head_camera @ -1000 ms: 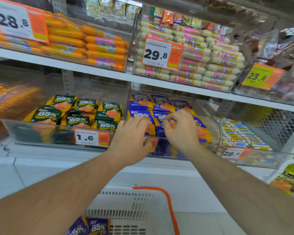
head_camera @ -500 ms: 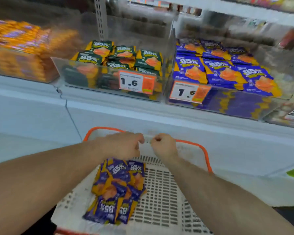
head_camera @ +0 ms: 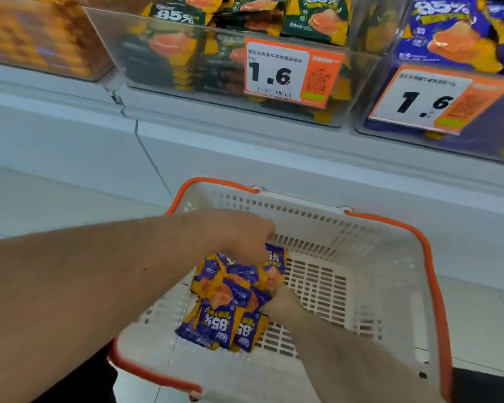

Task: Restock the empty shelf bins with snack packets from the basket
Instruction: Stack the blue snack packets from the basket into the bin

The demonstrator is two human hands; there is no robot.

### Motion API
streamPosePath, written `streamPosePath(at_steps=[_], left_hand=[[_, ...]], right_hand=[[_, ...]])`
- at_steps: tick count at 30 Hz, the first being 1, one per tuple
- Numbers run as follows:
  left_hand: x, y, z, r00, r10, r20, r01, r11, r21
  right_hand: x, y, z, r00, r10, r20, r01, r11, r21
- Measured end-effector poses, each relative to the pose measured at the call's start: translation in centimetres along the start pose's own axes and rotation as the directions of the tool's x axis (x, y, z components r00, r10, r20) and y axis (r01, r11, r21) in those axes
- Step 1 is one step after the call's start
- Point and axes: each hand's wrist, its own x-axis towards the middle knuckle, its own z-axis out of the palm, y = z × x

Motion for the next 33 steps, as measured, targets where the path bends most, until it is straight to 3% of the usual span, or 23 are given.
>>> streamPosePath(at_steps=[5, 10, 13, 17, 20, 22, 24, 27, 30, 33], left_hand=[[-0.1, 0.5, -0.3, 1.000, -0.015, 0.017, 0.015, 1.000, 0.011], [-1.1, 1.4, -1.1, 1.000, 0.007, -0.026, -0.006, 1.000, 0.008], [-1.9, 1.9, -1.7, 0.995, 0.020, -0.093, -0.021, 1.000, -0.009], [-2.7, 2.0, -2.4, 0.984, 0.000, -0.181, -0.006, 1.000, -0.030], [-3.3, 2.7, -3.1, 0.974, -0.051, -0.220, 0.023, 0.992, -0.127], [-4.1, 3.4, -3.7, 0.968, -0.102, -0.229, 0.029, 0.953, -0.302], [-4.6, 4.1, -4.1, 0.965, -0.167, -0.201, 0.029, 0.834, -0.551], [-4.6, 4.5, -3.8, 0.988, -0.130, -0.084, -0.012, 0.478, -0.878], [-4.8, 5.1, -3.6, 0.986, -0.060, -0.158, -0.148, 0.152, -0.977], [-5.3, 5.2, -4.3, 0.949, -0.091, -0.303, -0.303, 0.007, -0.953]], right_hand=[[-1.1, 0.0, -1.4, 0.995, 0.012, -0.096, -0.022, 0.994, -0.104], [-4.4, -0.6, -5.8, 0.995, -0.074, -0.068, 0.072, 0.997, -0.024], [-6.9, -2.1, -9.6, 0.991, -0.122, -0.062, 0.118, 0.991, -0.066], [-11.7, -3.9, -15.3, 0.945, -0.244, -0.216, 0.232, 0.970, -0.079], [-15.7, -4.6, -19.2, 0.882, -0.318, -0.347, 0.358, 0.932, 0.057], [-18.5, -5.2, -21.2, 0.854, -0.327, -0.406, 0.431, 0.881, 0.198], [-21.1, -5.8, -22.7, 0.841, -0.329, -0.429, 0.481, 0.818, 0.317], [-24.6, -6.5, -23.5, 0.817, -0.359, -0.452, 0.555, 0.702, 0.446], [-26.8, -6.5, -23.4, 0.805, -0.363, -0.469, 0.580, 0.646, 0.496], [-28.7, -6.7, -23.7, 0.776, -0.392, -0.493, 0.613, 0.652, 0.447]])
